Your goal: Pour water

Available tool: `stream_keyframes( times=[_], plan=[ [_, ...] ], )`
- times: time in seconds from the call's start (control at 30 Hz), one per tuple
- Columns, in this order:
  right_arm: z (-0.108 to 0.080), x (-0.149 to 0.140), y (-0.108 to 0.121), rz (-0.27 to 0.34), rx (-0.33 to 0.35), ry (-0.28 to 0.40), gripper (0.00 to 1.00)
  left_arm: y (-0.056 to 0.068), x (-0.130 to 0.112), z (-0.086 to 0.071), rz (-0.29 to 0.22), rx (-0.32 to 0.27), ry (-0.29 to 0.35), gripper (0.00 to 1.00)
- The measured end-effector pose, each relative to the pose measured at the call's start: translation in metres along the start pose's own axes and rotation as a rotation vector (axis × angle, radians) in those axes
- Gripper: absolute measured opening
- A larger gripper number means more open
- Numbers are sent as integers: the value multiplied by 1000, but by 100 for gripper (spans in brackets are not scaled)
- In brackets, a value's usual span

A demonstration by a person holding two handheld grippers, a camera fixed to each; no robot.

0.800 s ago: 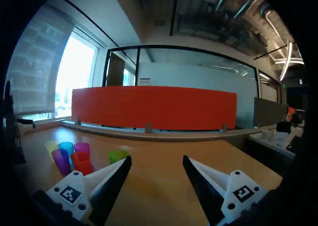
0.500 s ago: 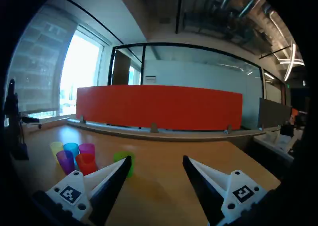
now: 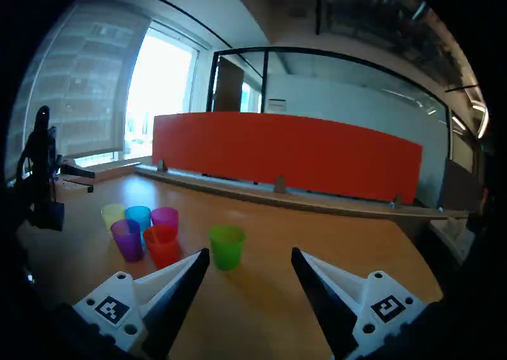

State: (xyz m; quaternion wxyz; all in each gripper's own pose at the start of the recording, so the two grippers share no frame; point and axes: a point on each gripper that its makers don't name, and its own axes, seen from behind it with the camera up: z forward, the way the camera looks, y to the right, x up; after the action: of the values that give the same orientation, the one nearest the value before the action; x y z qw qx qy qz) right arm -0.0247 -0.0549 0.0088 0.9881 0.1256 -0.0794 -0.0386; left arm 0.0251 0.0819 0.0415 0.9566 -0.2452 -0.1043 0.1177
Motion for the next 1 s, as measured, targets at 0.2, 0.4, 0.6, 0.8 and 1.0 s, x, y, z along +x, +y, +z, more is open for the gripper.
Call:
stream_keyframes(
  times=[0.2, 0.4, 0.6, 0.8, 1.0],
  plan=[
    [8, 3, -15, -15, 63, -27, 100, 11, -2, 14, 46, -86, -52, 90],
    [16, 8, -24, -10, 101, -36, 100, 21, -4, 25, 127, -157, -96, 90],
    [20, 8, -31, -7, 130, -45, 100, 26, -6, 36, 179, -228, -146, 90],
    [23, 3, -32, -17, 139, -58, 100, 27, -9, 50, 169, -275, -192, 90],
    [26, 0, -33, -22, 147, -68, 100, 29, -9, 62, 164, -316, -226, 90]
  ],
)
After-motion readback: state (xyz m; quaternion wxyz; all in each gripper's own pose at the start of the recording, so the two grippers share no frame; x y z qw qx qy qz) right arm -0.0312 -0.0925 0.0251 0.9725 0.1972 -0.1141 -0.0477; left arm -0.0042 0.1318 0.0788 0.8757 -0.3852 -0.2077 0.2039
